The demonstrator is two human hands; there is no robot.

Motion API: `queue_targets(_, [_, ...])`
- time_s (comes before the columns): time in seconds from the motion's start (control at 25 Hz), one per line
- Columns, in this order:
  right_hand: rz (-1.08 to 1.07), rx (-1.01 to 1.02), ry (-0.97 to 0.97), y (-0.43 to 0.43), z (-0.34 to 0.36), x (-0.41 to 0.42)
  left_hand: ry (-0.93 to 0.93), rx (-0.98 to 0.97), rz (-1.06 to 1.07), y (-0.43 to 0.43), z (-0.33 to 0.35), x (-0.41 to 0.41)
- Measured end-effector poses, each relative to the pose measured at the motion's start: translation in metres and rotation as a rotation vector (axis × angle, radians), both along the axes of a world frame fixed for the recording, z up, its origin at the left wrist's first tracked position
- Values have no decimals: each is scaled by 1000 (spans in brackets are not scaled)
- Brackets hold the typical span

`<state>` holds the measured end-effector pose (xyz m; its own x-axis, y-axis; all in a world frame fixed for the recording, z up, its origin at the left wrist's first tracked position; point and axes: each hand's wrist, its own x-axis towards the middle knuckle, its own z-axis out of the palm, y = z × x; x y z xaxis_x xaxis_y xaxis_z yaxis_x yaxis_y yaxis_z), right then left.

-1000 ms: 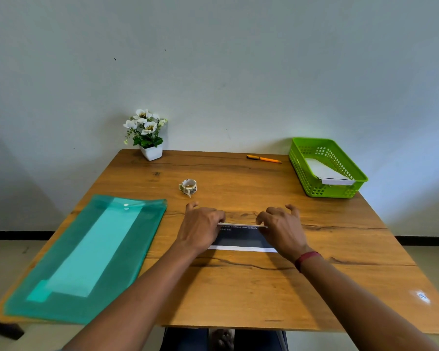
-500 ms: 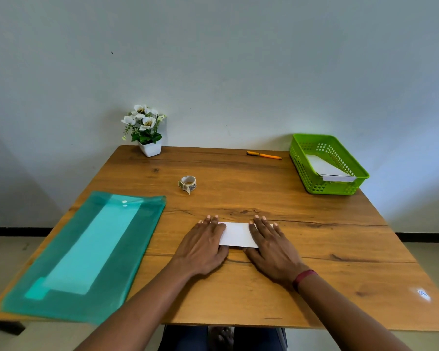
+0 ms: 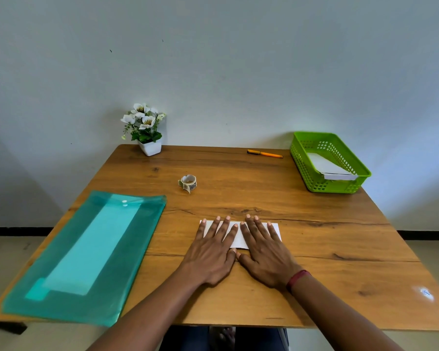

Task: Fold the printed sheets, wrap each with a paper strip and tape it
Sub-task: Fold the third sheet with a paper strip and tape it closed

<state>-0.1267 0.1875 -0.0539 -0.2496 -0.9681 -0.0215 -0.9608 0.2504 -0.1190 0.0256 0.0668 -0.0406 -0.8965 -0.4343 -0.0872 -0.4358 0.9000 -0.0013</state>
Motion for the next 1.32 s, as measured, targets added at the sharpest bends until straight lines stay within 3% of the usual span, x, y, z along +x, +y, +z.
queue_targets(0.36, [48,15,-1,-4,2,3,13,54,9,-1,-1,1])
queue_targets(0.76, [-97,11,-31,3,-1,-2,46,104,214,-4,-6,11])
queue_targets(1.04, [-127,-35,-64,7,1,0,184,133,298,1,-7,18])
queue_targets(1.32, [-5,-295,-114,-15,23,35,492,148,445,-49,18,71])
